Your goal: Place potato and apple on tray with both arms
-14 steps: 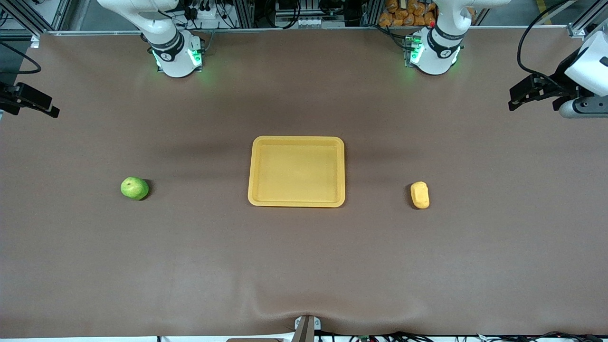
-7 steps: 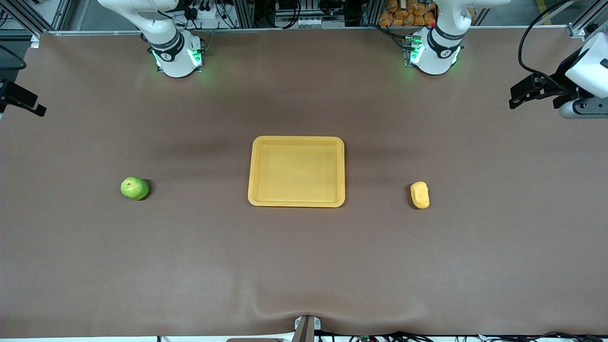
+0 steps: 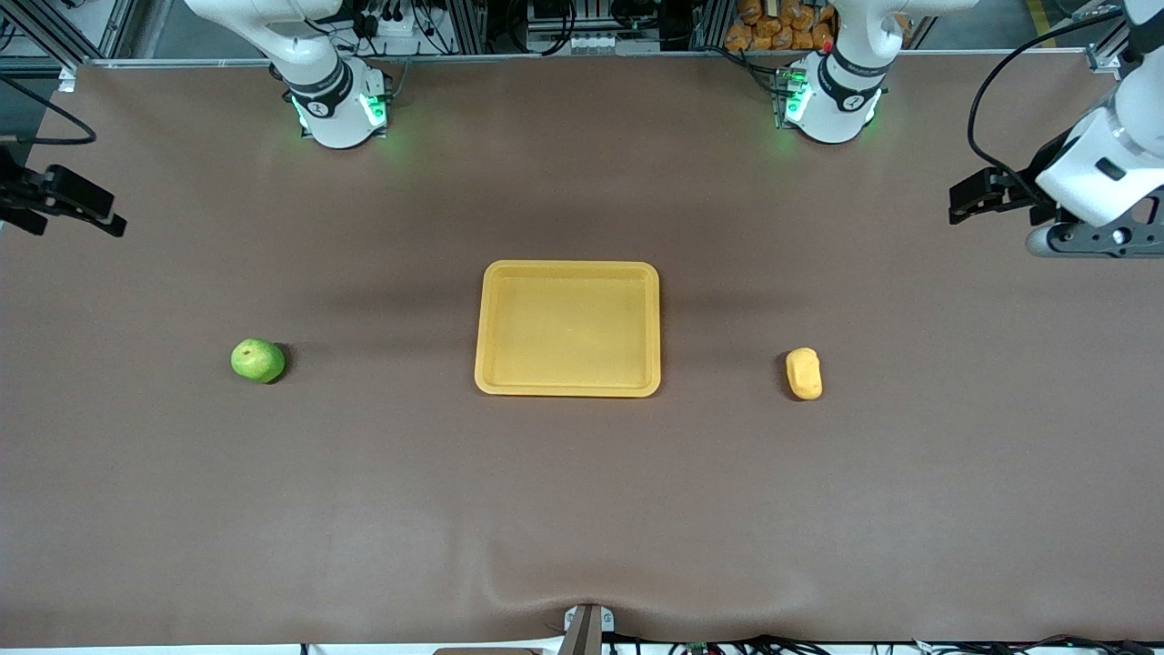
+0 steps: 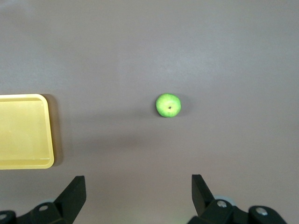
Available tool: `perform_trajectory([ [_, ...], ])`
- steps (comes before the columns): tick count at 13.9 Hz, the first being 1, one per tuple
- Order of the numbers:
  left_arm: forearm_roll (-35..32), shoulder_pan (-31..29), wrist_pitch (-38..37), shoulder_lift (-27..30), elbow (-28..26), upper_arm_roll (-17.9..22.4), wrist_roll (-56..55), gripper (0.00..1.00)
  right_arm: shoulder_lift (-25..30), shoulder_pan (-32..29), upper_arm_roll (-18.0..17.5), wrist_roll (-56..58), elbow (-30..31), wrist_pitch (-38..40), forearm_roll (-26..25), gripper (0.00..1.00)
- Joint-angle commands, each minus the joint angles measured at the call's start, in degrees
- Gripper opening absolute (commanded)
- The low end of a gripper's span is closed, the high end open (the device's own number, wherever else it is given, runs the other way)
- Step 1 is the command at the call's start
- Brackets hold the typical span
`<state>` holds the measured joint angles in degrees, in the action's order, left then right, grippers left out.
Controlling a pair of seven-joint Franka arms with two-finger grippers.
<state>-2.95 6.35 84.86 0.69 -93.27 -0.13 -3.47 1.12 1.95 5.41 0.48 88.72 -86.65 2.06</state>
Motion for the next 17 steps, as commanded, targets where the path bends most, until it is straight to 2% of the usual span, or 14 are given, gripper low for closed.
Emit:
perform_trajectory([
  [1,1.3,0.0,2.3,0.9,-3.4,0.0,0.9,1.0,-2.3,-0.5,0.3,0.0,-1.8,-1.8,1.1,1.0],
  [11,1.2,-0.1,22.5,0.9,-18.5,-2.0,-0.1,1.0,-5.6,3.8,0.2,-0.6,-2.3,-2.4,1.7,1.0],
  [13,0.7,-0.1,30.2,1.7,-23.3,-2.0,-0.1,1.0,-7.2,3.7,0.2,-0.7,-2.5,-2.7,3.2,1.0],
  [17,0.7,0.0,38.4,-1.8,-25.7,-2.1,-0.2,1.0,-10.0,2.6,0.4,-0.7,-4.4,-4.4,5.4,1.0],
])
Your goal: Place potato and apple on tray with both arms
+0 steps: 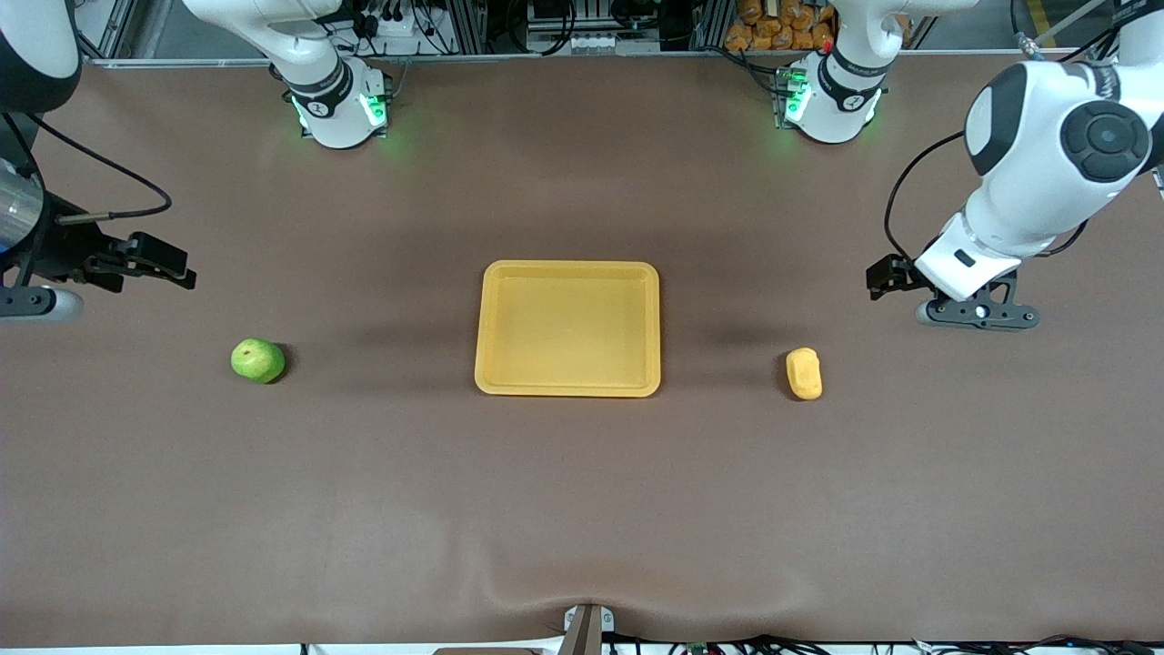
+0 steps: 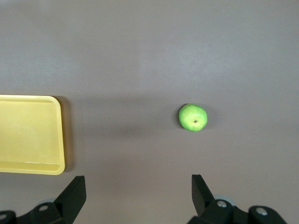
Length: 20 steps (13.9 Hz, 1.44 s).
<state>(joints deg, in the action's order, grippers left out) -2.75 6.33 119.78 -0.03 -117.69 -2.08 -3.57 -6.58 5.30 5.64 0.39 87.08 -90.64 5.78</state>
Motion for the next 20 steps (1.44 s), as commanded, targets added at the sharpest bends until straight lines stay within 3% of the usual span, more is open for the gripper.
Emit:
perform_trajectory([
  [1,0.6,0.1,5.7,-2.3,-1.4,-0.6,-0.1,1.0,-3.0,-0.9,0.2,-0.7,-2.8,-2.6,1.7,1.0],
  [7,1.1,0.4,14.2,-9.1,-1.5,-1.7,-4.0,1.0,-11.3,-7.5,0.3,0.0,-2.8,-16.2,2.3,1.0],
  [10,1.1,0.5,17.3,-12.4,-1.5,-2.3,-7.4,1.0,-16.4,-7.6,0.3,0.2,-2.8,-21.3,2.5,1.0],
  [13,1.0,0.7,20.6,-14.4,-2.3,-2.4,-11.1,1.0,-19.6,-7.1,0.2,0.3,-2.8,-21.9,2.3,1.0],
  [20,0.8,0.8,32.4,-19.7,-6.3,-2.5,-15.0,1.0,-19.9,-7.1,0.1,0.4,-2.8,-21.9,2.0,1.0],
])
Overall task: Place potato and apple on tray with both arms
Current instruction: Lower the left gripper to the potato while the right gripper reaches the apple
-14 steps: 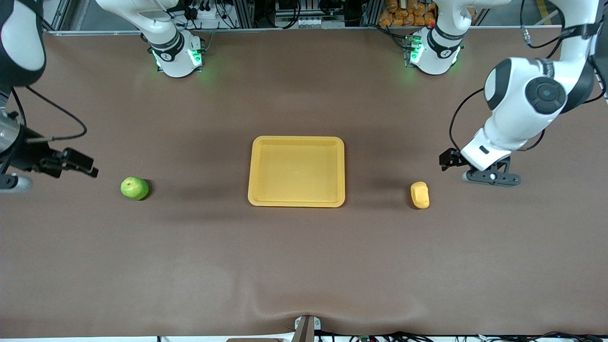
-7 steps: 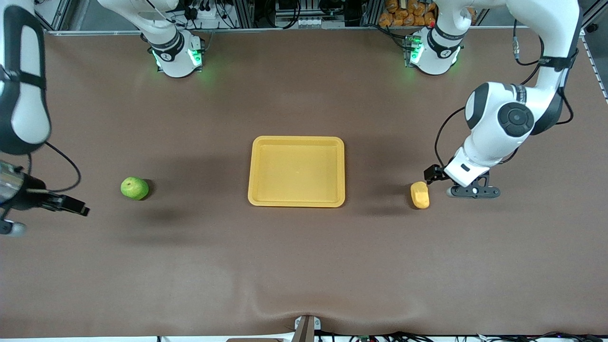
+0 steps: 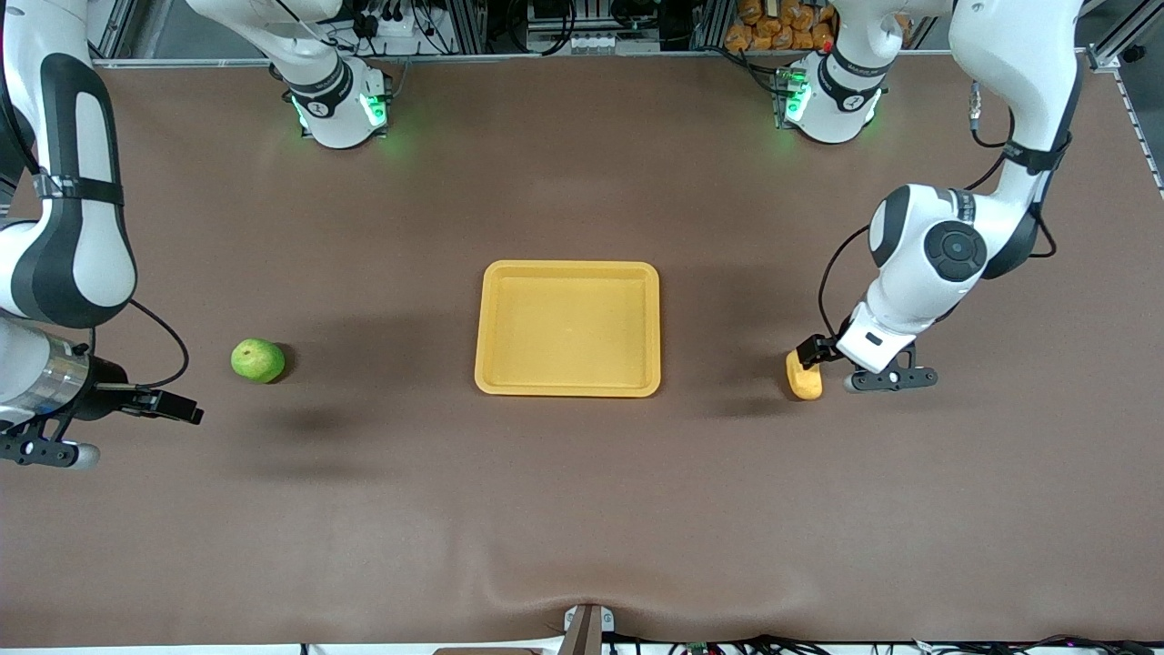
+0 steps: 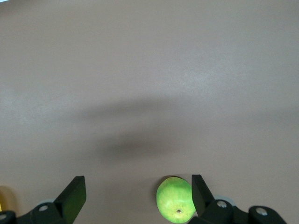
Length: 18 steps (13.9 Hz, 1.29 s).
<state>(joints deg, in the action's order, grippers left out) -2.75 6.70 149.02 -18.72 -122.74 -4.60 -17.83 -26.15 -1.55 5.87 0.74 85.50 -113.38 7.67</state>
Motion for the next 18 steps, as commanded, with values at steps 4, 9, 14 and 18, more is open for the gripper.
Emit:
perform_trajectory([
  [4,0.8,0.4,4.0,-4.1,-0.5,0.1,-1.2,1.0,-0.3,-0.3,-0.2,0.0,-1.2,1.0,0.2,1.0],
  [9,0.8,0.9,4.4,-6.5,1.1,0.0,-2.4,1.0,-0.4,-0.6,-0.2,-0.1,-1.2,0.9,0.6,1.0],
  [14,0.8,1.2,4.4,-9.0,3.1,0.0,-2.6,0.96,-0.8,-0.3,-0.2,0.0,-1.2,1.0,0.5,1.0],
  [18,0.5,1.6,4.9,-9.6,3.4,0.0,-2.6,0.74,-1.0,-0.6,-0.2,0.1,-0.8,1.2,0.3,1.0],
])
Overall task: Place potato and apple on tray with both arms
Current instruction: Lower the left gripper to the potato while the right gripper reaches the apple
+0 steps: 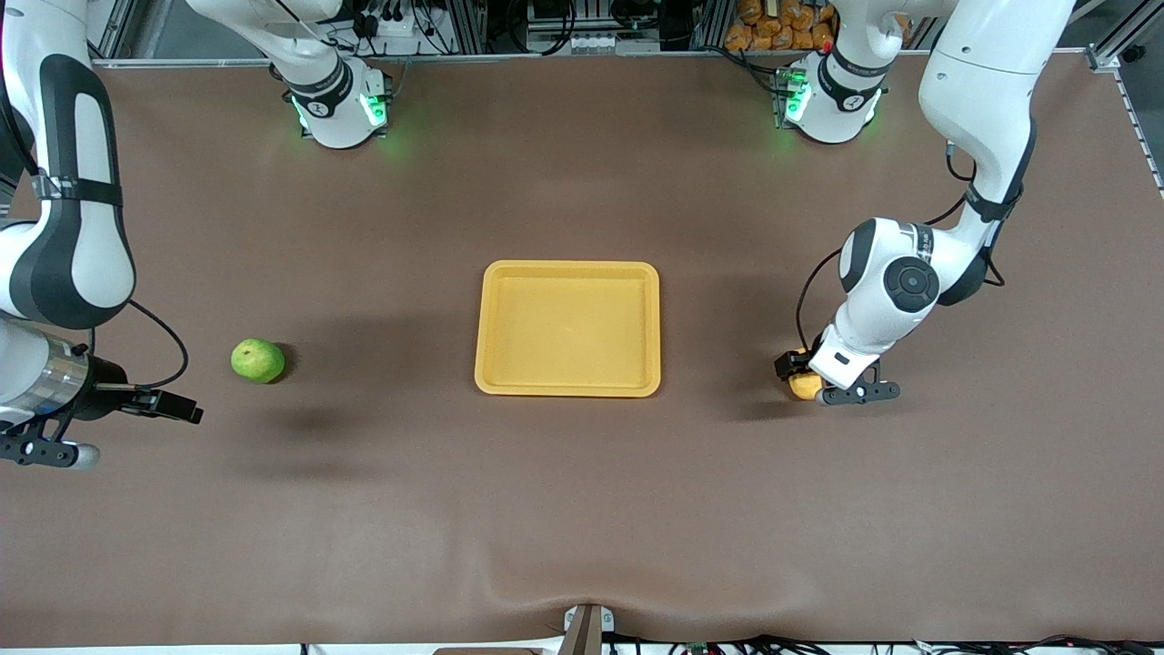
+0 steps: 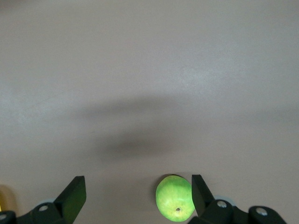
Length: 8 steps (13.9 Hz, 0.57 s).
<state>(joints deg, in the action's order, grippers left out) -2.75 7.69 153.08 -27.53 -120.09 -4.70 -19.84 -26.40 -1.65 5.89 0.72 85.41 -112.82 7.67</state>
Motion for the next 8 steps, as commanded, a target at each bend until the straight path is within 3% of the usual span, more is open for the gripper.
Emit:
perform_trajectory([
  [1,0.3,0.7,0.8,-0.9,0.7,0.1,-0.5,0.65,-1.4,-0.7,-0.2,0.1,-0.6,0.8,0.2,1.0],
  [5,0.2,1.5,0.8,-0.7,0.8,0.1,-0.5,0.37,-5.5,-1.6,-0.1,9.9,-0.2,0.9,-0.1,1.0],
  [7,0.2,1.6,0.8,-0.4,0.8,0.1,-0.4,0.2,-5.8,-2.7,-0.1,9.9,0.7,1.1,-0.1,1.0],
  [8,0.2,2.0,0.8,-0.2,0.8,0.1,-0.4,0.17,-5.9,-2.3,0.0,10.0,1.5,1.2,-0.2,1.0],
])
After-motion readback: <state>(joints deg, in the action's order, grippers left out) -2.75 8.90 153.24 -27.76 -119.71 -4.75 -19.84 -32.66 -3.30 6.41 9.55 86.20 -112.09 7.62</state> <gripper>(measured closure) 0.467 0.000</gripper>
